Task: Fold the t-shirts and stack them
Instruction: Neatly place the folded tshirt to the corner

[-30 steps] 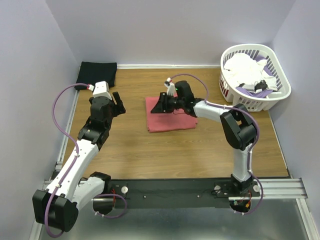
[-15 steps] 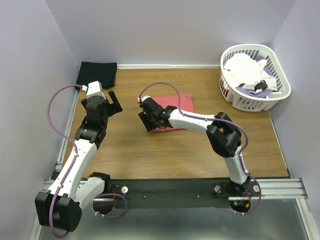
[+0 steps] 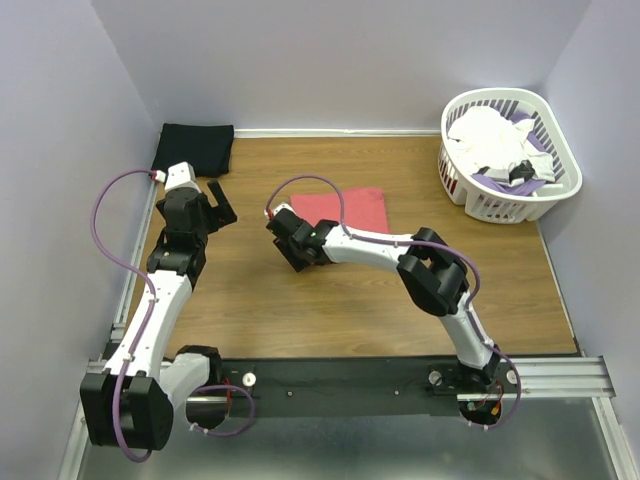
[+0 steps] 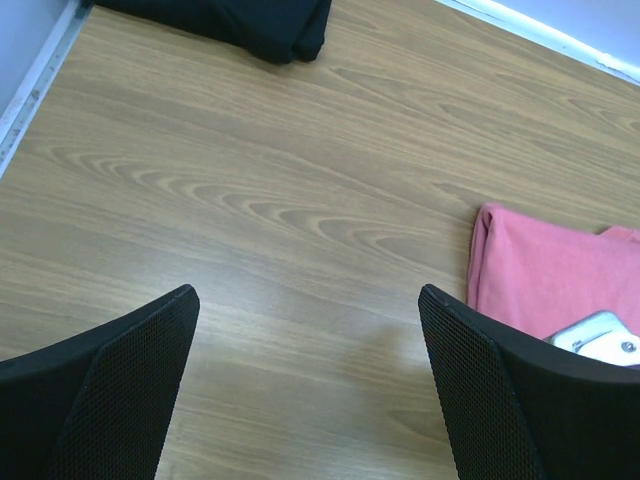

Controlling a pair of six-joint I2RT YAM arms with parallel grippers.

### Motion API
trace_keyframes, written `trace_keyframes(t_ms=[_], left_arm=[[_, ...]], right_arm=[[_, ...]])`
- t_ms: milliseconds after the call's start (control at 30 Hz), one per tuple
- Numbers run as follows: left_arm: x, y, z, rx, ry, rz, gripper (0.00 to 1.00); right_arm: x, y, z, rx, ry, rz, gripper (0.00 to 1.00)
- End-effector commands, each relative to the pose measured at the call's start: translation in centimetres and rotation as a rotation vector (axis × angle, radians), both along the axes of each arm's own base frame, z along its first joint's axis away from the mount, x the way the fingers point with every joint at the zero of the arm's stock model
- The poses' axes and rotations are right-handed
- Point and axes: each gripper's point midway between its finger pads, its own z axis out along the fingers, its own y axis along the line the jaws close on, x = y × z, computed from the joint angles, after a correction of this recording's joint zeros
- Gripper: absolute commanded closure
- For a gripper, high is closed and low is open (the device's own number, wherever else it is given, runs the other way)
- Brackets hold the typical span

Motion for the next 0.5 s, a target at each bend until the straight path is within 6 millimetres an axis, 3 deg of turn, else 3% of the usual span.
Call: trace_keyframes(t_ms=[0, 133, 467], left_arm=[[0.0, -0.5, -0.5, -0.037, 0.015, -0.036, 0.01], [0.0, -0.1, -0.3, -0.036, 0.009, -0.022, 0.02], [0.0, -0.1, -0.4, -0.033, 0.008, -0.028, 0.02]], right_arm=[[-0.4, 0.3, 1.1, -0.022, -0.023, 0.004, 0.43], [-0.4, 1.2, 3.0, 0.026, -0.03, 0.023, 0.42], [-1.2, 1.4, -0.8, -0.02, 0.037, 0.045, 0.41]])
